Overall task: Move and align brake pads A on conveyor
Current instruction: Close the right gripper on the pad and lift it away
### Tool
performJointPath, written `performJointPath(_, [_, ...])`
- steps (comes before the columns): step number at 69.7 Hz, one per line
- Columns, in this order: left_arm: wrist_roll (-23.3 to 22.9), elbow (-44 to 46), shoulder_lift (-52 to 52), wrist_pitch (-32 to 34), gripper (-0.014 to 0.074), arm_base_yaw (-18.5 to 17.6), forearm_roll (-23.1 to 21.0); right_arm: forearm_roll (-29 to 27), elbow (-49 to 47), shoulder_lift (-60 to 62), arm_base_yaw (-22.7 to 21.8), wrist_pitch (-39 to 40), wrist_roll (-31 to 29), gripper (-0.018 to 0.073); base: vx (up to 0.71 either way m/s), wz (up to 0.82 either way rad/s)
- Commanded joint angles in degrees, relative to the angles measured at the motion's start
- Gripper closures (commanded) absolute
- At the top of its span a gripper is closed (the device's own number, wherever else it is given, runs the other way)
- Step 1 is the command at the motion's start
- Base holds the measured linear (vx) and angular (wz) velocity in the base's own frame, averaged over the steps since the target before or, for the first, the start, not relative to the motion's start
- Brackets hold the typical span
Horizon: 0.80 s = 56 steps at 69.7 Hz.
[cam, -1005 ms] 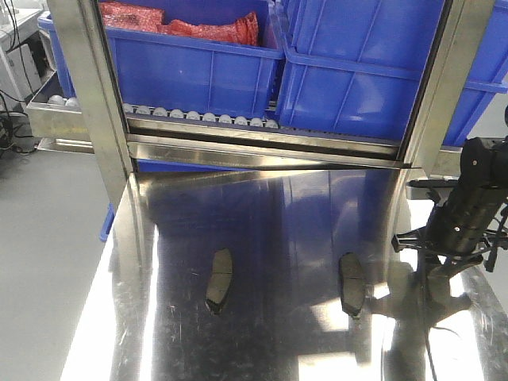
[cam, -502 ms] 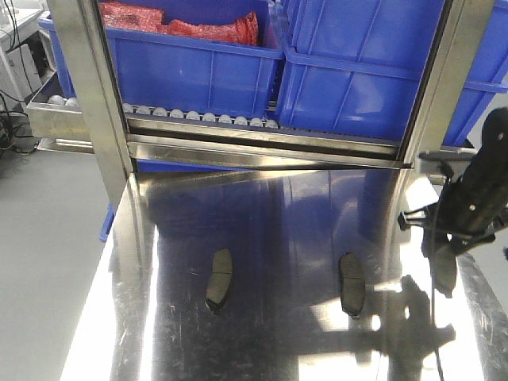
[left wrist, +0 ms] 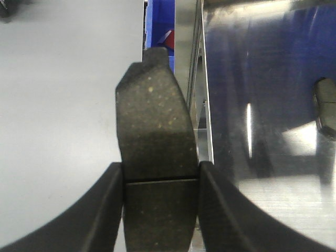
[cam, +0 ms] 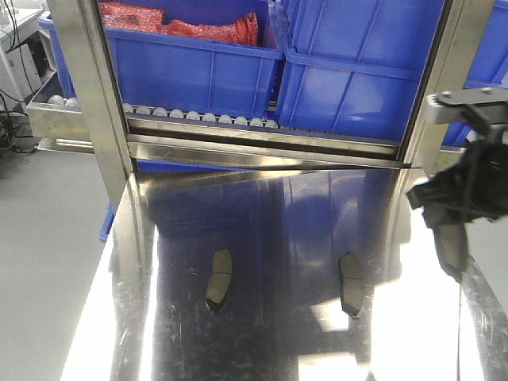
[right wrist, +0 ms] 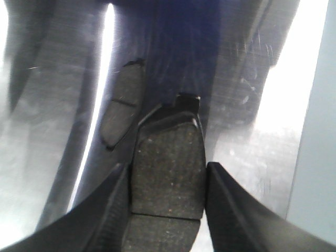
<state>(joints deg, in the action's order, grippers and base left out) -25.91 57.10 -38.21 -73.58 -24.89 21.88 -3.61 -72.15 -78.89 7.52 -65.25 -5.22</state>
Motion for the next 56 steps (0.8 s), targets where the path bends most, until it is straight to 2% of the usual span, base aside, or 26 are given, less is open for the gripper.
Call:
performJointPath(1, [-0.4,1.4,-0.1,3.1,0.0603,-0.1,2.0,-0.6,1.9,7.6,0.1,2.6,-0.5,0.0566,0.00,0.00])
performJointPath(31, [-0.4,1.4,-0.1,3.1,0.0603,-0.1,2.0,-1.0,18.1,33.8,0.0,5.9,0.0,0.0566,0.00,0.00])
performJointPath(56, [-0.4,1.4,-0.1,3.1,0.0603,-0.1,2.0,-1.2,22.5,42.7,0.0,7.2,0.8,0.0566,0.00,0.00])
